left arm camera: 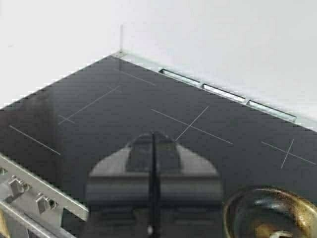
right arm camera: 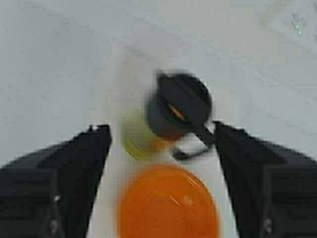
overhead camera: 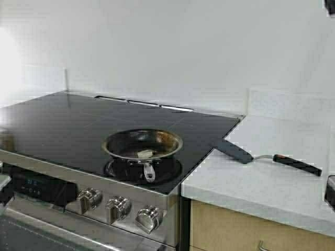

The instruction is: Add oil to the pan and cook the shrimp and serve it

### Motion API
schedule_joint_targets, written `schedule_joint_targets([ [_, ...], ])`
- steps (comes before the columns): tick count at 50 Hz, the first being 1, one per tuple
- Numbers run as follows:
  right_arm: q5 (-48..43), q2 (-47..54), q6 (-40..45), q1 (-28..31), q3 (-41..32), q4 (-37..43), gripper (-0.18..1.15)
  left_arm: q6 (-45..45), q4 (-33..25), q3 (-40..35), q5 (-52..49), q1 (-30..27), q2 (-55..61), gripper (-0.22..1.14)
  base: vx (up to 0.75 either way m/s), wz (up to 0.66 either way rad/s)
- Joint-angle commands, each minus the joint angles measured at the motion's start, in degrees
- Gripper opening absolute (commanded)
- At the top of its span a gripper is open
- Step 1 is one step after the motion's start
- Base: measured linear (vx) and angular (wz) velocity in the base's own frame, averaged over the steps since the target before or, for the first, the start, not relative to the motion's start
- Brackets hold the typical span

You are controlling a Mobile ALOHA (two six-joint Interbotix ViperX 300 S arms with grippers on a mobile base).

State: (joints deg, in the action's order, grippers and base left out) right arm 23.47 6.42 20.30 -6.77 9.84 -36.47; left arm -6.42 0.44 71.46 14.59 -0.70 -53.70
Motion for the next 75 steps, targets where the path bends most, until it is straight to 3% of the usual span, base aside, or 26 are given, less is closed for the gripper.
schedule_joint_targets([
  [1,-3.96,-6.42,0.53,2.46,1.76,5.19,0.94,-0.09,0.00,-1.05,0.26,-0.09,0.44,0.03,0.00,0.00],
  [20,-16.88,-20.21,4.57,13.36,18.37,29.00,0.94,-0.26,0.09,-1.05,0.18,-0.09,0.09,0.03,0.00,0.00],
  [34,-25.58,-20.74,5.36,19.51,29.97,37.09,0.92,-0.26,0.09,-0.97,0.18,-0.09,0.09,0.03,0.00,0.00],
  [42,-31.29,-16.00,5.36,21.18,36.30,44.82,0.71,-0.26,0.09,-0.97,0.26,-0.09,0.09,0.03,0.00,0.00],
  [55,-45.00,-10.02,5.45,25.58,43.68,55.11,-0.01,-0.26,0.09,-0.88,0.26,-0.09,0.00,0.03,0.00,0.00],
  [63,-49.75,-8.09,5.10,27.86,45.53,62.40,0.09,-0.26,0.09,-0.88,0.26,-0.09,0.09,0.03,0.00,0.00],
  [75,-52.82,-6.50,5.63,29.97,47.46,70.93,0.08,-0.26,0.09,-0.88,0.26,0.00,0.09,0.03,0.00,0.00],
])
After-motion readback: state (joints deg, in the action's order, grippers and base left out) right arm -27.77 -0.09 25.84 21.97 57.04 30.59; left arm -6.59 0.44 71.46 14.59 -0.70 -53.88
